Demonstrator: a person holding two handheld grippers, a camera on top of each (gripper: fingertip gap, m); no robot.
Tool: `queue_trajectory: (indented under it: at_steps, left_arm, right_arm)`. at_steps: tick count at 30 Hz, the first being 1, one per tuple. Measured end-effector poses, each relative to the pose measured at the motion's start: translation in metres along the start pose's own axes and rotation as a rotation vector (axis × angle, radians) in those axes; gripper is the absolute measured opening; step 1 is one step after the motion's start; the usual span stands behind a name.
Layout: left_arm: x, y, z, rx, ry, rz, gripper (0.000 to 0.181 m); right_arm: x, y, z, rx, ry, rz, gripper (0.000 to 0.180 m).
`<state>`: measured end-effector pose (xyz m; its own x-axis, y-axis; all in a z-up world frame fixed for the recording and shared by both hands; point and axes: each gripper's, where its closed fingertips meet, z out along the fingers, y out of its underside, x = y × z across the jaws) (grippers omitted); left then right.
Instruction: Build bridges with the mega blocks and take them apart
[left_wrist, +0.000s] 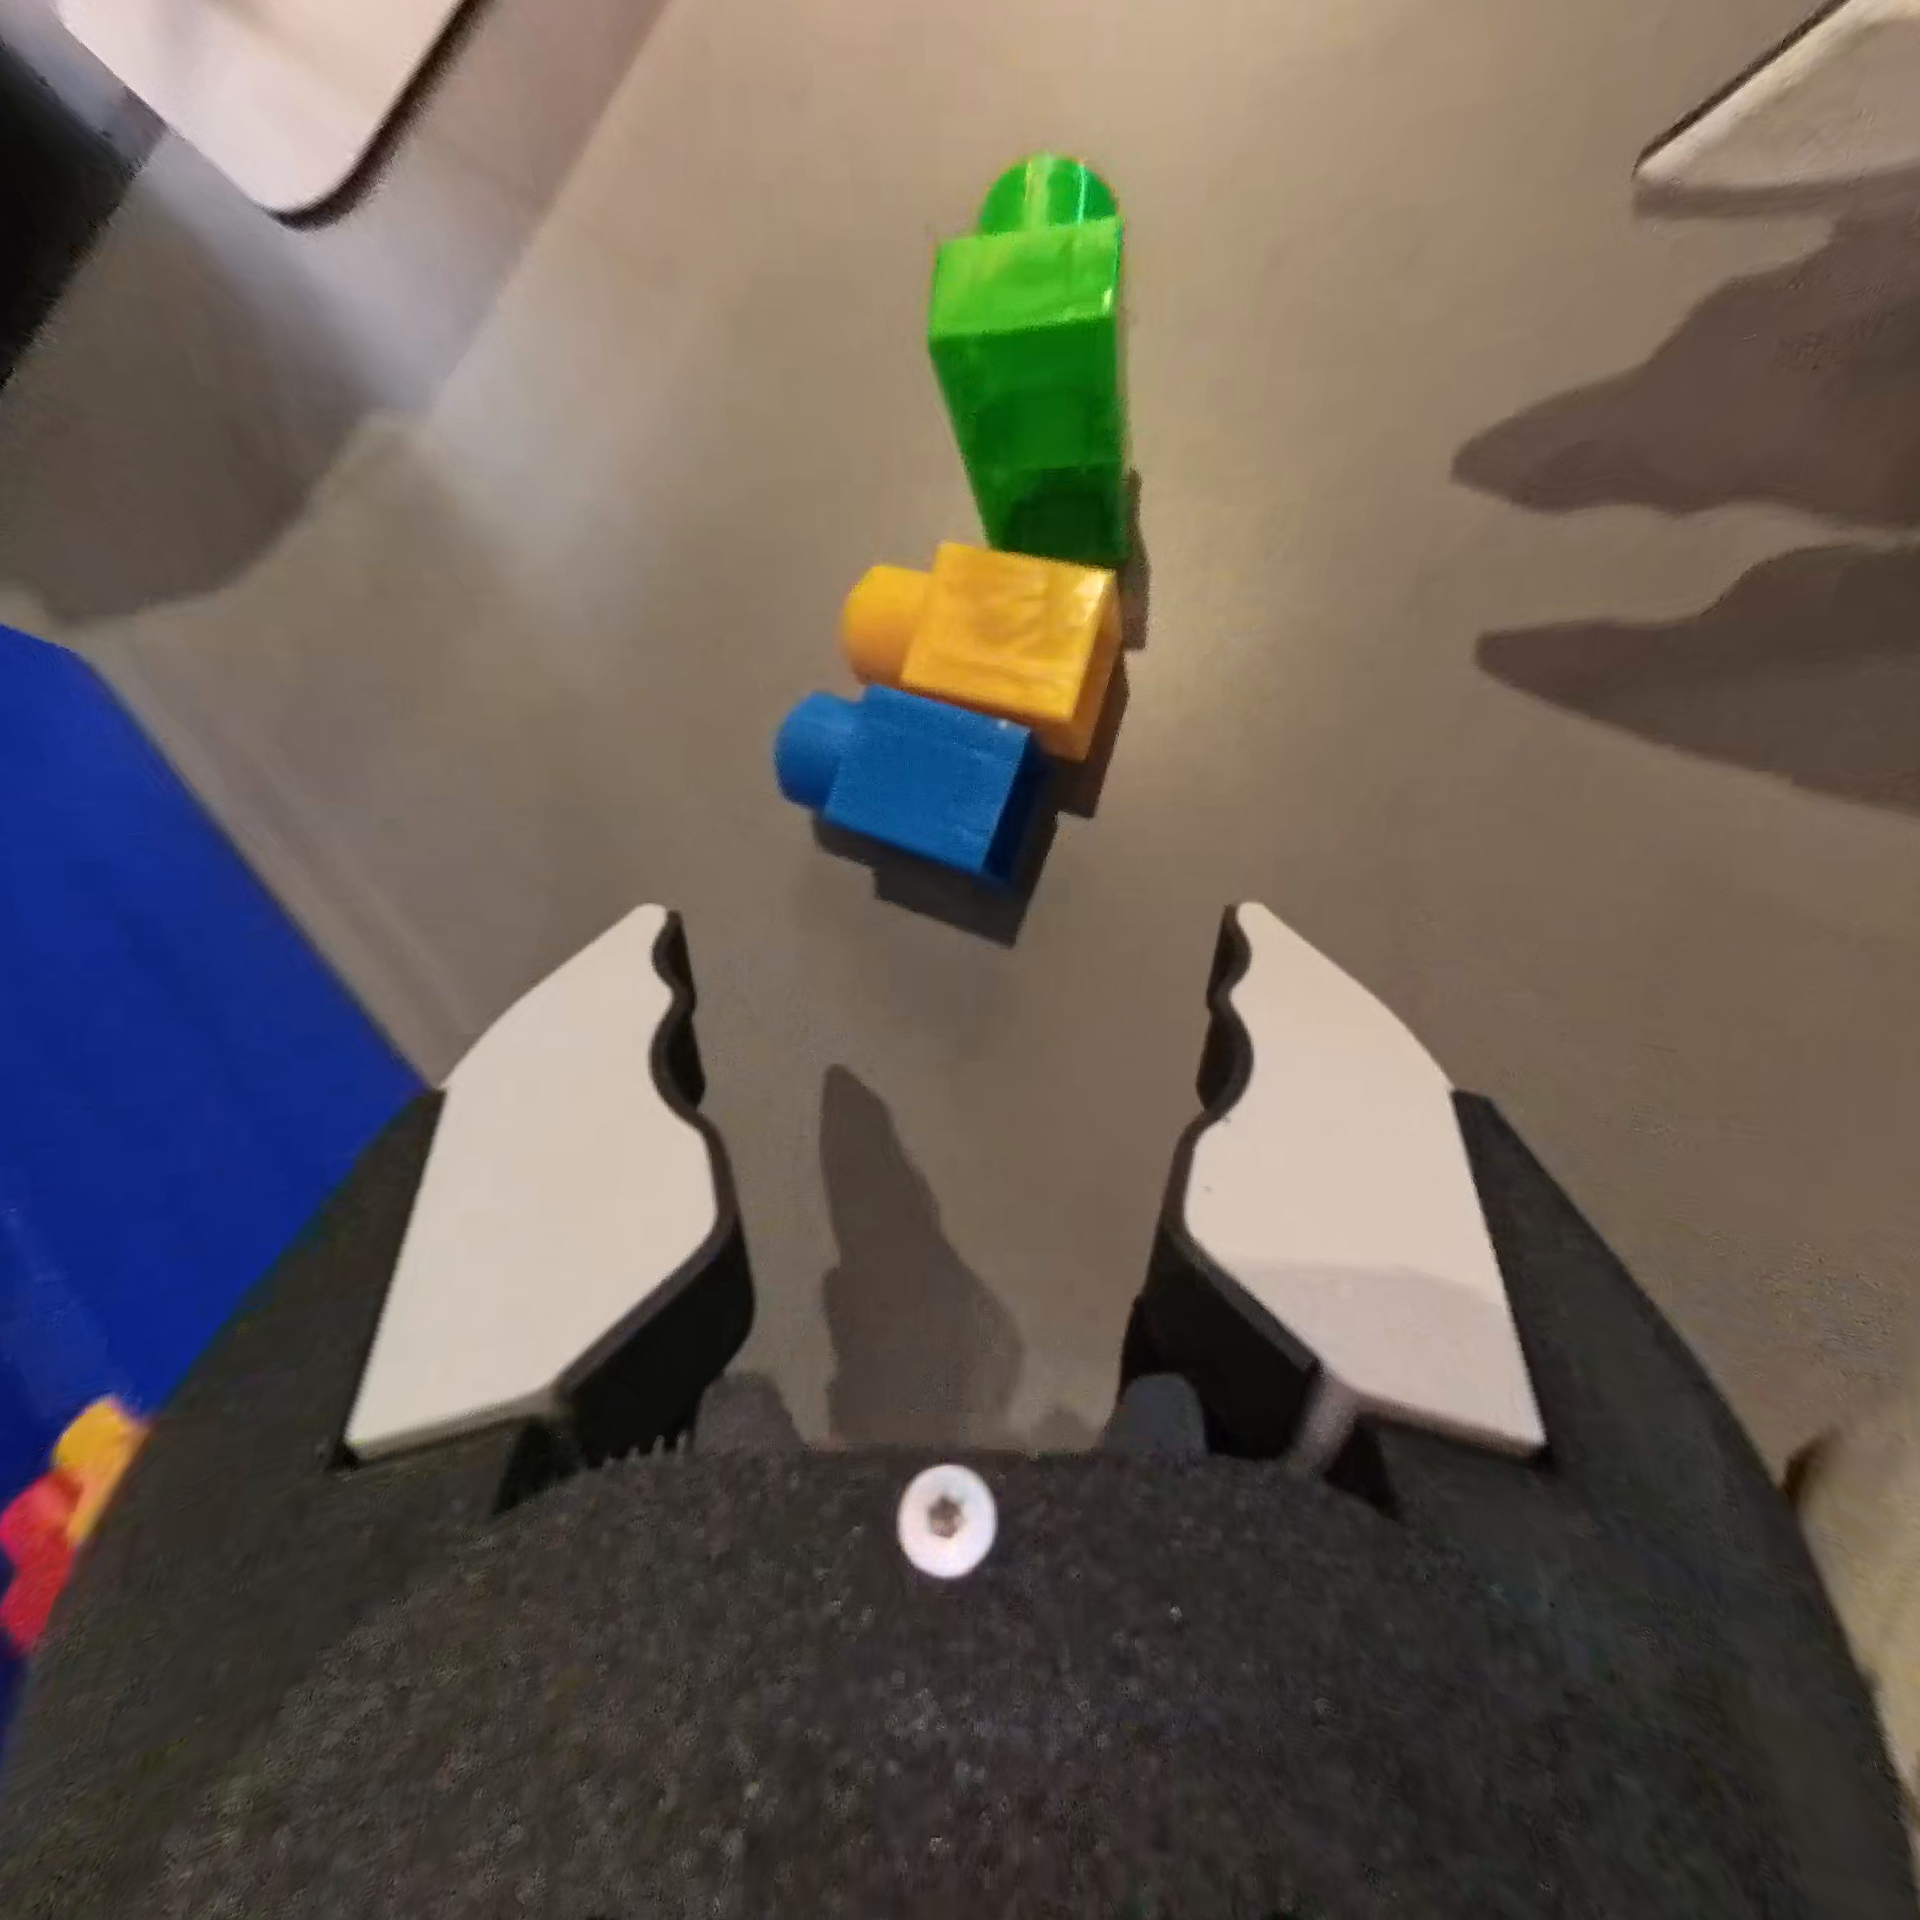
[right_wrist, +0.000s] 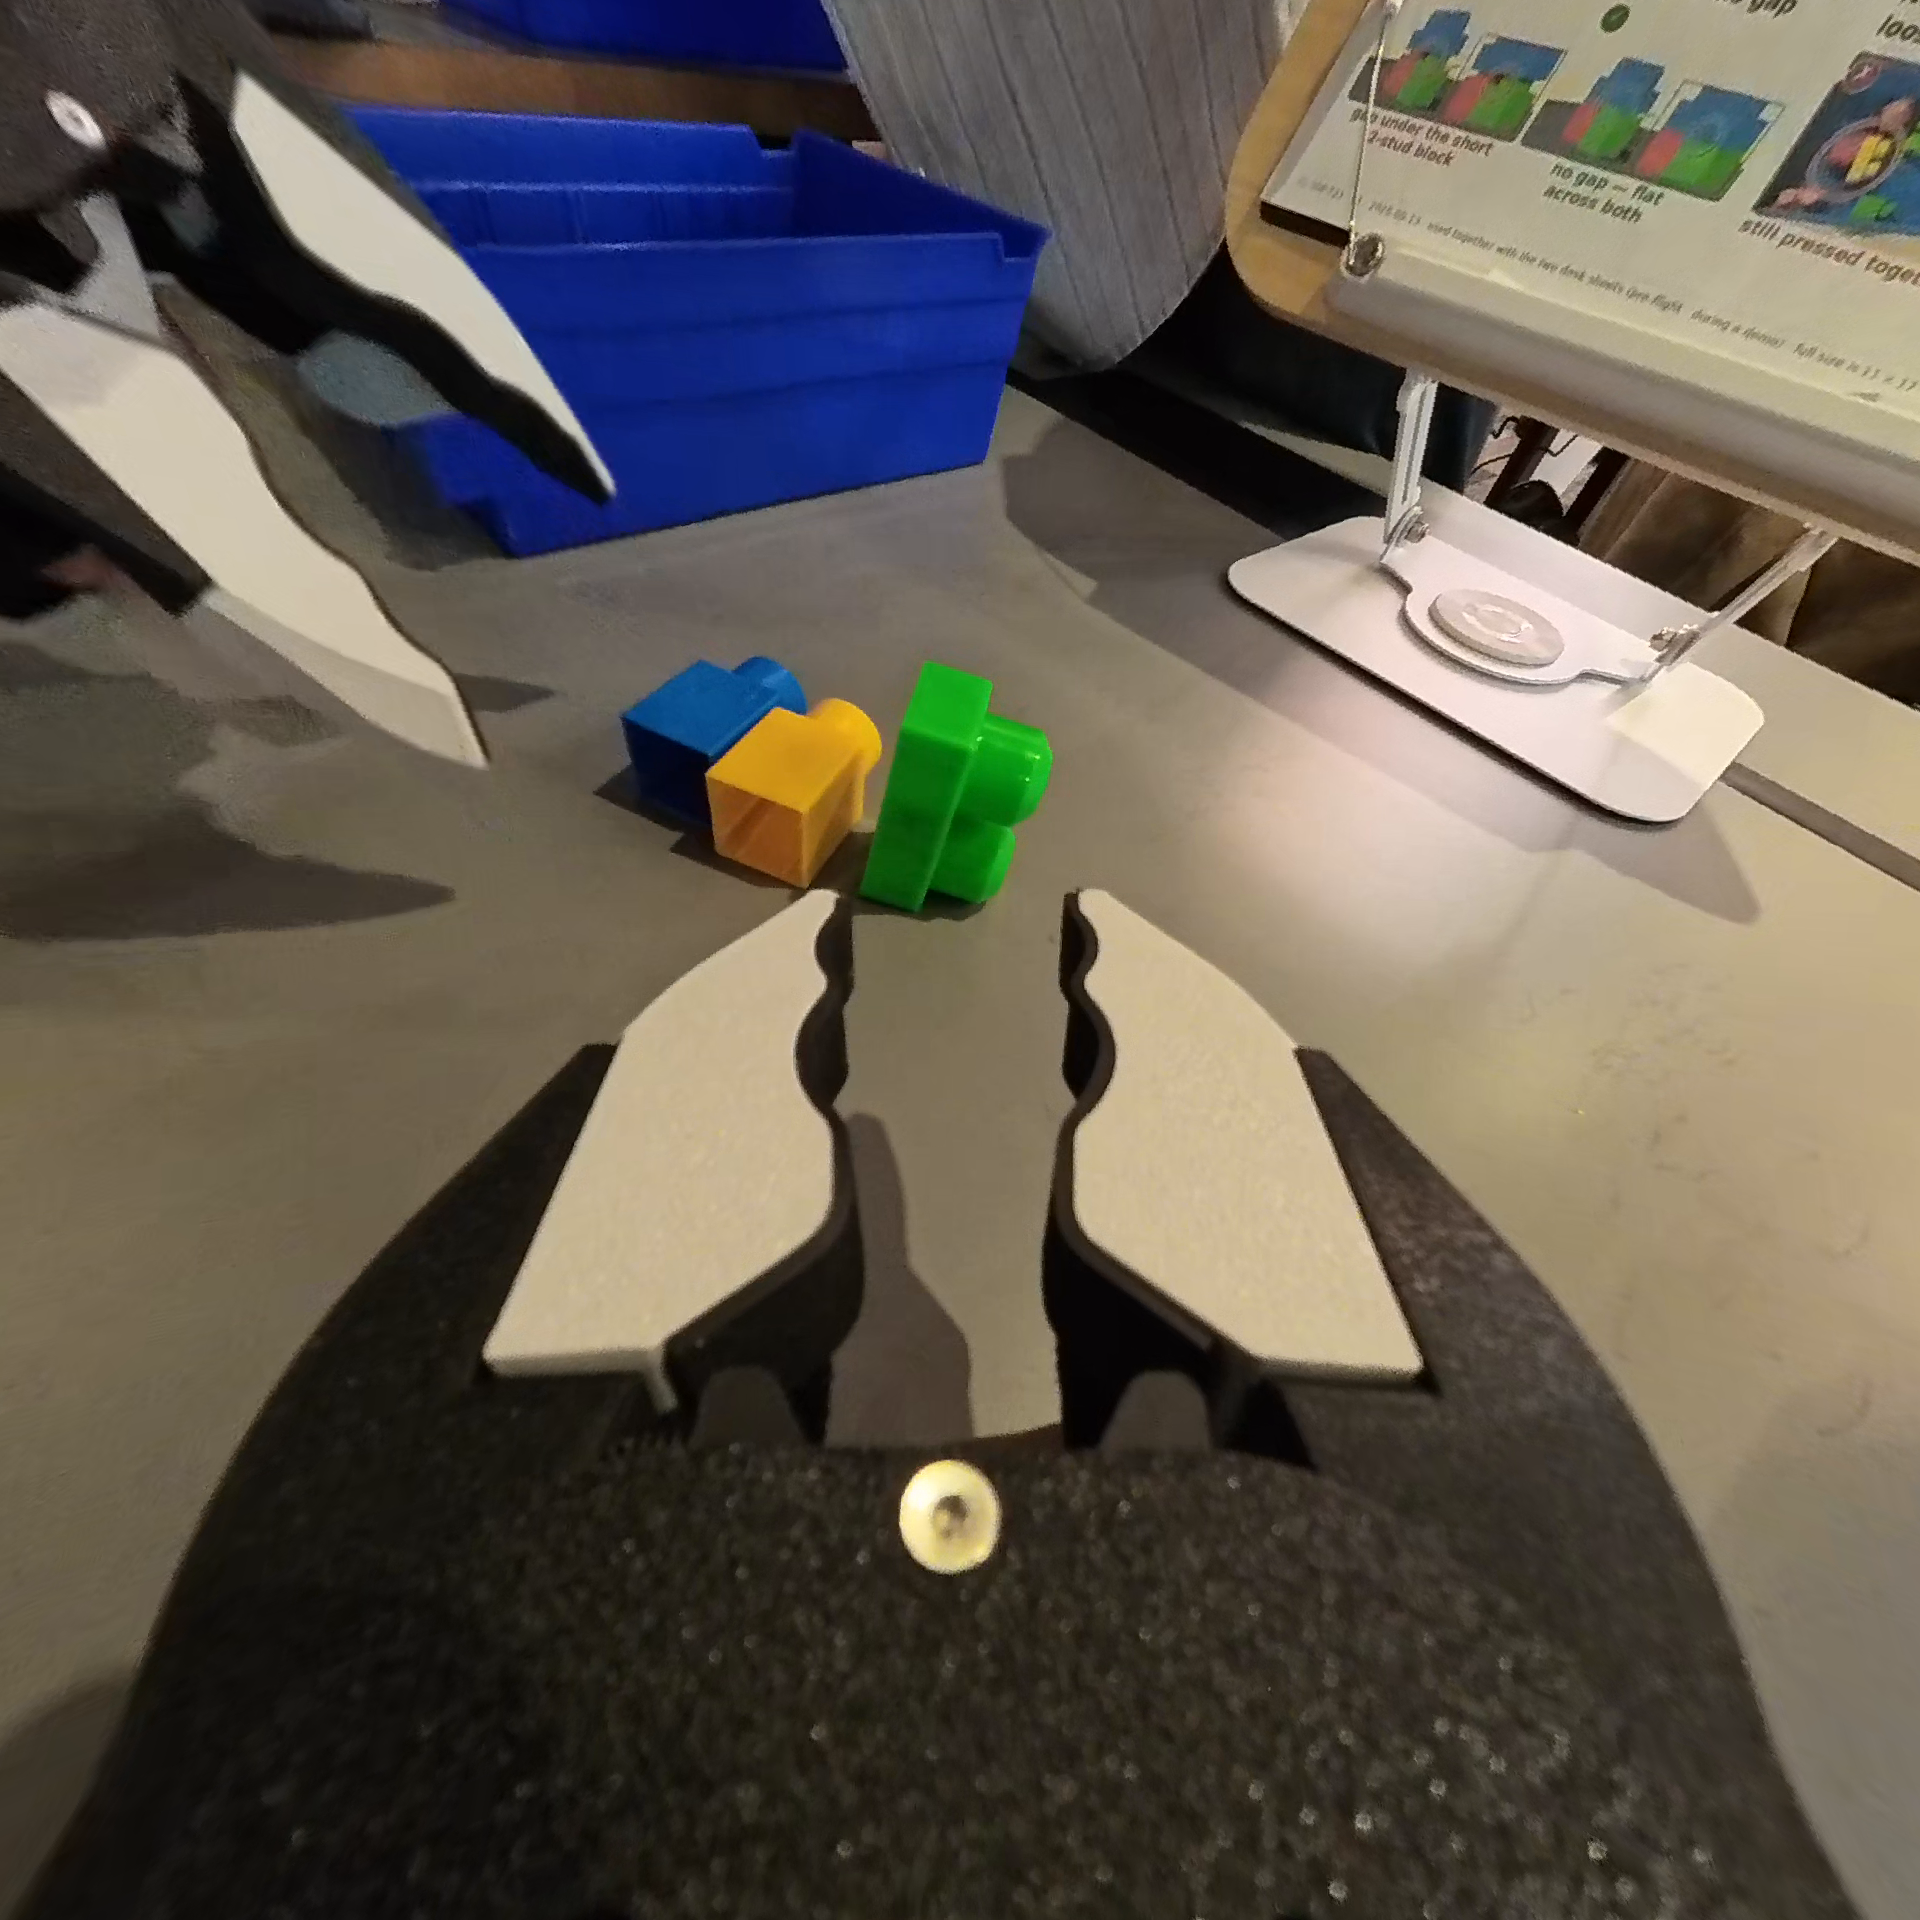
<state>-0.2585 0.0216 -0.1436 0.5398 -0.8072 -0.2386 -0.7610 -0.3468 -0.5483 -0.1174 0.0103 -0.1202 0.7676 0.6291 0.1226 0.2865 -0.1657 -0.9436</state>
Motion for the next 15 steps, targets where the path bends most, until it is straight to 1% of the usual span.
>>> queue_trajectory:
  at_steps: [2, 4, 6, 8, 10, 13, 15]
  left_arm:
    - [-0.006, 0.003, -0.011, 0.016, 0.022, -0.064, 0.095]
    - [-0.009, 0.004, -0.019, 0.100, 0.064, -0.154, 0.094]
    - [-0.012, 0.004, -0.023, 0.238, 0.081, -0.233, 0.094]
    - [-0.019, 0.004, -0.027, 0.402, 0.074, -0.306, 0.090]
    - [-0.033, 0.011, -0.028, 0.504, 0.035, -0.386, 0.087]
    - [-0.057, 0.026, -0.033, 0.584, -0.061, -0.473, 0.085]
    - [-0.075, 0.036, -0.047, 0.632, -0.166, -0.500, 0.083]
  right_arm:
    - [0.001, 0.002, 0.000, -0.007, 0.001, 0.003, 0.038]
    - [0.001, 0.004, 0.001, -0.015, -0.006, 0.022, 0.040]
    - [-0.003, 0.008, 0.005, -0.041, -0.029, 0.074, 0.044]
    - [-0.018, 0.009, 0.009, -0.086, -0.082, 0.161, 0.054]
    - [-0.036, 0.003, 0.015, -0.126, -0.093, 0.204, 0.055]
    - [-0.058, -0.011, 0.035, -0.212, -0.036, 0.187, 0.060]
    - [-0.063, -0.016, 0.053, -0.292, 0.033, 0.177, 0.061]
